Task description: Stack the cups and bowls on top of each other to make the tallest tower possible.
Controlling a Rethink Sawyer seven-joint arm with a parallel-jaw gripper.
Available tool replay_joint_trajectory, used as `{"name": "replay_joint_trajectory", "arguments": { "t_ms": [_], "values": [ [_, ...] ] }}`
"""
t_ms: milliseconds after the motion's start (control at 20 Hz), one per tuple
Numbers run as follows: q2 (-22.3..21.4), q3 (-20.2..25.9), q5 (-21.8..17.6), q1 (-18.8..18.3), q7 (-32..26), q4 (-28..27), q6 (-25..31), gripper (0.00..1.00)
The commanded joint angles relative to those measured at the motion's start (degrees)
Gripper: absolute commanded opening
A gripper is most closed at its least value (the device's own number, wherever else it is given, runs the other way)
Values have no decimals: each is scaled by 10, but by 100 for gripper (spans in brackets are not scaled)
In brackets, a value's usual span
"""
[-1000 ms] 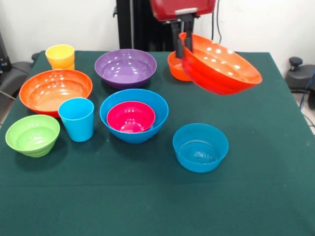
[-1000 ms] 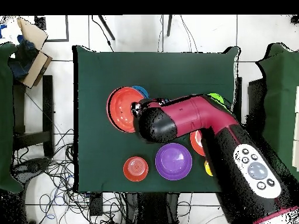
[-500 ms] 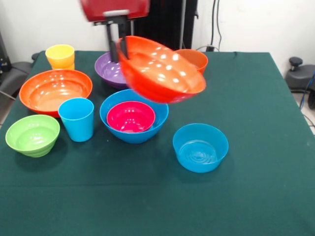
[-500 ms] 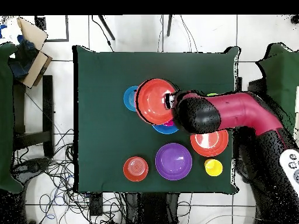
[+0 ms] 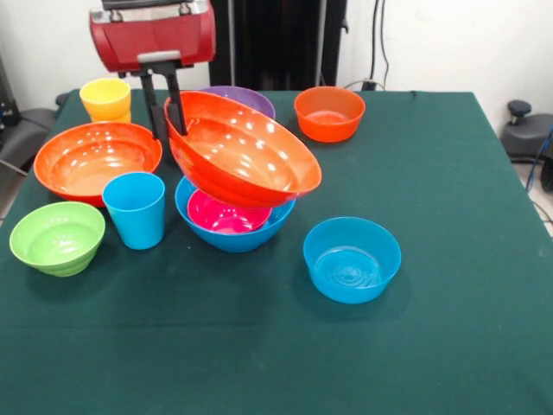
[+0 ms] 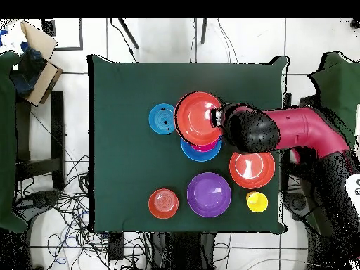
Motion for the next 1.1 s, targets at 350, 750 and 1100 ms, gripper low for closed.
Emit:
{"name": "replay_joint_trajectory", "arguments": {
  "t_ms": [350,750,1100],
  "values": [
    [1,-1,-65,42,-86,41,-32,0],
    [7,12,-60,17,-108,55,-40,0],
    [1,35,-36,-7,-138,64,-14,0]
  ]
}}
